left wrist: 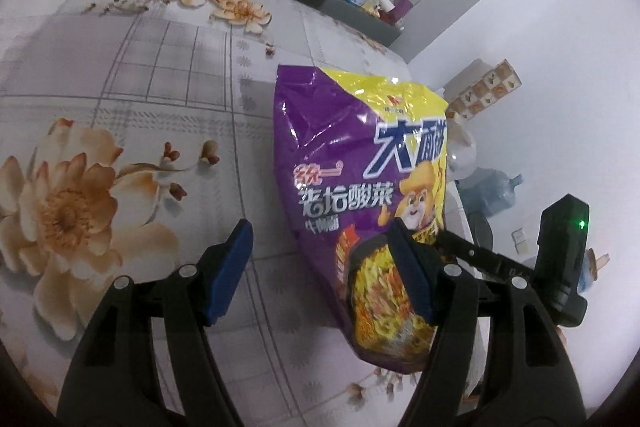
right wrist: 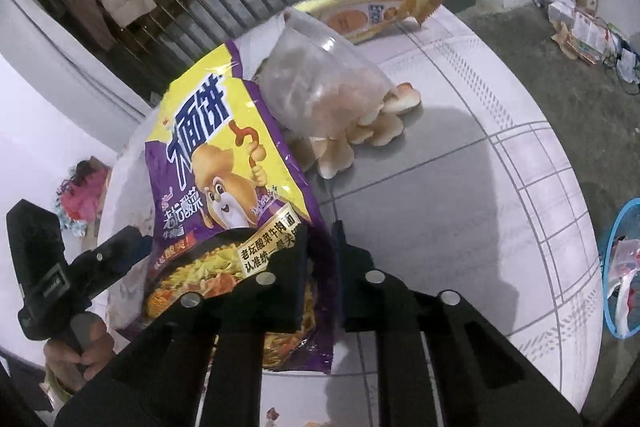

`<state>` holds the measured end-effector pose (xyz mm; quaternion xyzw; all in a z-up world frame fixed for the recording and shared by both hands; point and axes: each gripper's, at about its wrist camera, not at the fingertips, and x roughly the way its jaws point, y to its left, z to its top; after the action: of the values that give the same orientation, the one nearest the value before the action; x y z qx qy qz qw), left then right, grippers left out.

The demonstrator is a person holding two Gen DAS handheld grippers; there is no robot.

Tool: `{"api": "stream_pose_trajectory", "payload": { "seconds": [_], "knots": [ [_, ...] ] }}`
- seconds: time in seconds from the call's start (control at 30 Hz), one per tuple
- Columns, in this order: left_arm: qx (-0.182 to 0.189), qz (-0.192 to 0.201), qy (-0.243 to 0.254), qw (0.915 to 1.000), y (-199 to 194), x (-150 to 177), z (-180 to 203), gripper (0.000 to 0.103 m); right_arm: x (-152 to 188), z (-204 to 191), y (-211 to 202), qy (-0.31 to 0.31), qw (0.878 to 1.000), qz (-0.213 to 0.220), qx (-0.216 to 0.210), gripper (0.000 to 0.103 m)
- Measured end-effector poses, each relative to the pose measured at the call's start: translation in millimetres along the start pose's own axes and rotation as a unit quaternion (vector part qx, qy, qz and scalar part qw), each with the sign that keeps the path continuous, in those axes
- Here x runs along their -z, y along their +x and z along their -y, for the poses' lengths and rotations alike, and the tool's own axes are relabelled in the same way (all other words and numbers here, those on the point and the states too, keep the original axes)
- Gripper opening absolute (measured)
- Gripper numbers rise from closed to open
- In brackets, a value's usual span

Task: Collect trash
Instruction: 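Grasp the purple noodle bag with the left tool while the right tool grasps the clear cup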

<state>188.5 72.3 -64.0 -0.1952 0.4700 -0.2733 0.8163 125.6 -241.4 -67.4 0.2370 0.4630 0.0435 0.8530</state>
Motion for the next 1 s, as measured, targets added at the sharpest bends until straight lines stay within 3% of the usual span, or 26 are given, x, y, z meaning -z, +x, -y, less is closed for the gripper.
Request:
{"api": "stream_pose_trajectory", "payload": {
  "seconds": [0.17, 0.33, 0.57, 0.63, 0.7, 0.8, 0.9, 1.0],
  "knots": [
    [0.009, 0.008, -0.009, 0.9999, 7.9, -5.7, -1.1, 0.065, -3.7, 0.0, 5.6, 0.003, 1.000, -0.002, -0.007, 0.008],
    [0.049, 0.006, -0.033, 0.9982, 13.5, -7.2, -3.6, 0.063, -4.9, 0.2, 8.2, 0.002, 1.000, 0.000, -0.010, 0.007],
    [0.142, 0.021, -0.053, 0.9882, 1.9, -2.0, 1.1, 0.053, -6.3, 1.6, 10.5, 0.004, 1.000, 0.002, -0.017, 0.007],
    [0.145, 0.022, -0.042, 0.9883, 0.2, 1.8, 7.9, 0.044, -4.9, 1.4, 10.0, 0.002, 1.000, 0.003, -0.018, 0.007],
    [0.128, 0.017, -0.023, 0.9914, 2.4, 6.1, 15.0, 0.023, -4.2, 2.4, 9.7, 0.005, 1.000, 0.003, -0.022, 0.007],
    [0.102, 0.013, -0.003, 0.9947, 4.6, 9.1, 21.9, 0.008, -3.8, 2.1, 8.4, 0.005, 1.000, 0.001, -0.021, 0.007],
    [0.102, 0.022, 0.005, 0.9945, -2.5, 9.1, 24.6, 0.003, -5.7, 0.5, 0.8, 0.000, 0.999, 0.002, -0.032, 0.007],
    [0.105, 0.043, 0.010, 0.9935, -18.6, 6.7, 22.3, 0.001, -14.4, -1.4, -16.8, -0.015, 0.999, 0.031, -0.023, 0.007]
  ]
}}
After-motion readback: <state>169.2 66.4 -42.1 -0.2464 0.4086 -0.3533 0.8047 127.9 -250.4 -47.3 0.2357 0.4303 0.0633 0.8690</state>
